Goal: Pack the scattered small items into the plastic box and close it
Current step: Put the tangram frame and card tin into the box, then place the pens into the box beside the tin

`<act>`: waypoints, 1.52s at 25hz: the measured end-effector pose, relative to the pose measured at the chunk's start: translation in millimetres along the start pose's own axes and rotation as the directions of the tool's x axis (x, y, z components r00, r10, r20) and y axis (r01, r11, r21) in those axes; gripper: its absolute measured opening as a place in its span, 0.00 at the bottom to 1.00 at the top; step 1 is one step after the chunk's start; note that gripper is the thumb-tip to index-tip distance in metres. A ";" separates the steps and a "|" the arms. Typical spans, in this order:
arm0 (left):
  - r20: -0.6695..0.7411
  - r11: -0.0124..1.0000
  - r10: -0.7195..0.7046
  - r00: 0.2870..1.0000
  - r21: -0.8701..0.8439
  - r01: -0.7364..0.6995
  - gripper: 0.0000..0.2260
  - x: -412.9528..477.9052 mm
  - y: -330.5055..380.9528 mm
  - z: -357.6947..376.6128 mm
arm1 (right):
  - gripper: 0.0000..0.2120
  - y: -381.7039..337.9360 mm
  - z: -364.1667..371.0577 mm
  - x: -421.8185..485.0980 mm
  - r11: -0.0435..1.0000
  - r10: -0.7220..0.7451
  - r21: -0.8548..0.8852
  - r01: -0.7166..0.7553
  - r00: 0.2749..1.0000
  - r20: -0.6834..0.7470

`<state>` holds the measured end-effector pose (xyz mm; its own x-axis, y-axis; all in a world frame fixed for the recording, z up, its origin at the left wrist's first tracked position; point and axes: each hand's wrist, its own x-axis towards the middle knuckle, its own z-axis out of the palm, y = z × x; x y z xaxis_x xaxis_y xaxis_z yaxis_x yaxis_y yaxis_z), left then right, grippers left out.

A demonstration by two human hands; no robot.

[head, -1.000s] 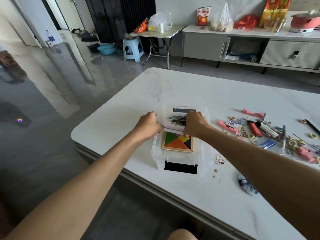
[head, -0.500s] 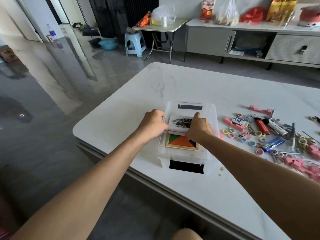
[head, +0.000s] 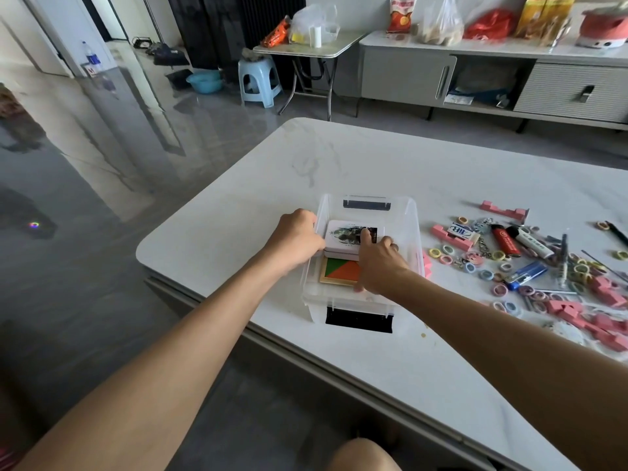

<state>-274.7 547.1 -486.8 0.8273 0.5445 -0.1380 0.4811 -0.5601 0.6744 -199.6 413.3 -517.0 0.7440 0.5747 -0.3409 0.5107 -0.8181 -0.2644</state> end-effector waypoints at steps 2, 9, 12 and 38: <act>-0.006 1.000 -0.001 1.000 -0.003 0.001 0.14 1.4 -0.7 0.3 | 0.43 1.1 2.1 2.0 1.000 -0.003 -0.012 0.002 0.999 -0.034; -0.003 1.000 -0.005 1.000 0.001 0.005 0.16 3.7 -3.0 0.7 | 0.40 1.5 7.7 8.5 1.000 -0.009 -0.028 0.007 0.996 -0.091; 0.003 1.000 -0.005 1.000 -0.007 0.005 0.15 3.3 -2.1 0.5 | 0.40 2.7 9.9 11.1 1.000 -0.016 -0.018 0.014 0.995 -0.103; 0.249 0.859 0.414 0.875 0.209 -0.467 0.09 -29.0 163.1 131.9 | 0.09 282.7 -69.0 -122.5 0.976 0.132 0.206 -0.071 0.944 -0.303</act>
<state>-182.1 357.6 -468.5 0.9958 0.0886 -0.0222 0.0880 -0.8660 0.4922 -116.6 110.1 -487.7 0.9003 0.4272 -0.0833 0.3571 -0.8345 -0.4196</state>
